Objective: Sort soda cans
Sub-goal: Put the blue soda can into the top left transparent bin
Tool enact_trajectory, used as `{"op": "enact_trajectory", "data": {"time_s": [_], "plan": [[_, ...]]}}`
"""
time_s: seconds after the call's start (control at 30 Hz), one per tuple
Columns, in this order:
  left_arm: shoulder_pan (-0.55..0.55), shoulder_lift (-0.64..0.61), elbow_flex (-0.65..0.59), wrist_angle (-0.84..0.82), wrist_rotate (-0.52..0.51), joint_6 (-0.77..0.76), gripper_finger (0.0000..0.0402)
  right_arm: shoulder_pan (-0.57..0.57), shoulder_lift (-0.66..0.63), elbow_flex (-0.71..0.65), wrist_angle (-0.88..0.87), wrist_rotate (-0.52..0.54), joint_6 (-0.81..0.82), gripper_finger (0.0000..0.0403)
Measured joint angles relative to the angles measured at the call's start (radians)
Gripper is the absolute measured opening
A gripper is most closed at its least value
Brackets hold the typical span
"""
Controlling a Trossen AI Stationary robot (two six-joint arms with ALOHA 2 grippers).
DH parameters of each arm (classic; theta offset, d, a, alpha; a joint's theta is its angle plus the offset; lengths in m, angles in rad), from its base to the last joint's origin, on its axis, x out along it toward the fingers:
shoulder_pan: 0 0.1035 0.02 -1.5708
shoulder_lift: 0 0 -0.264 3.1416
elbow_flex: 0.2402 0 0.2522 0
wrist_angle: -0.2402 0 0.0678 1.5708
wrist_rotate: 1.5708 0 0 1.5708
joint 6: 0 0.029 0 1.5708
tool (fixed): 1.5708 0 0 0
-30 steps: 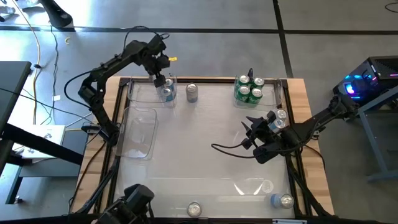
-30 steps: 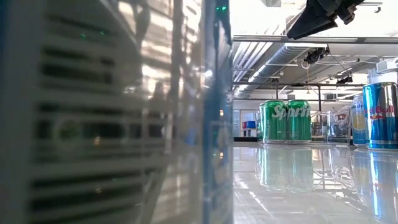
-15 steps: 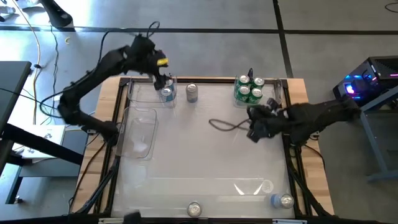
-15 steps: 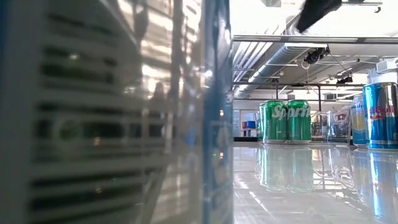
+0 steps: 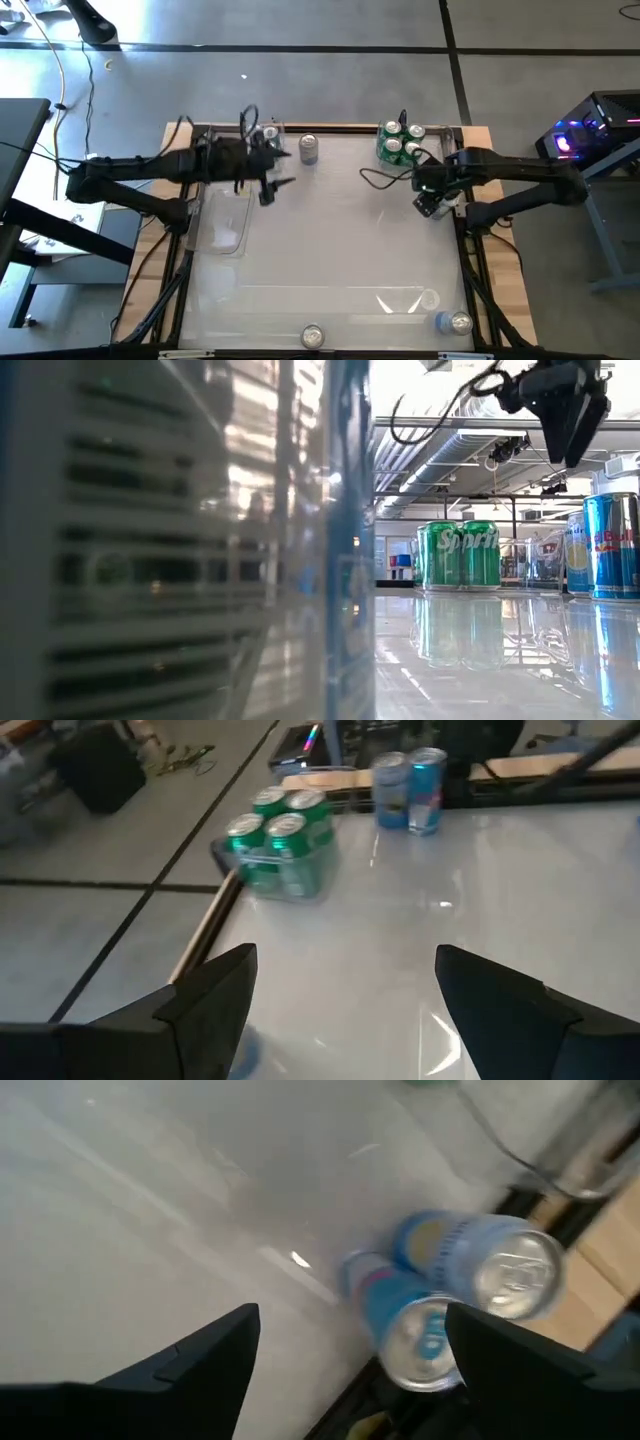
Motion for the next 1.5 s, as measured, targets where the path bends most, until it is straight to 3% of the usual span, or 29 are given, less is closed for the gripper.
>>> {"op": "enact_trajectory", "data": {"time_s": [0.17,0.33,0.57,0.87,1.2,1.5], "plan": [[-0.112,0.001,-0.067,0.077,-0.097,0.0,0.0305,-0.134,0.006,-0.049,0.0,0.037,-0.013,0.0317],[-0.151,0.0,-0.076,0.074,-0.154,-0.007,0.0305,-0.268,0.01,-0.099,0.0,0.03,-0.137,0.0316],[-0.157,0.0,-0.076,0.069,-0.157,-0.007,0.0305,-0.393,0.008,-0.218,-0.004,-0.168,-0.24,0.0317],[-0.156,0.0,-0.076,0.065,-0.157,0.001,0.0305,-0.387,0.008,-0.339,0.034,-0.185,-0.237,0.0317],[-0.156,0.0,-0.076,0.065,-0.157,0.0,0.0305,-0.365,0.008,-0.343,0.124,-0.175,-0.244,0.0312],[-0.156,0.0,-0.076,0.072,-0.157,-0.008,0.0305,-0.334,0.009,-0.332,0.156,-0.236,-0.196,0.0217]]}}
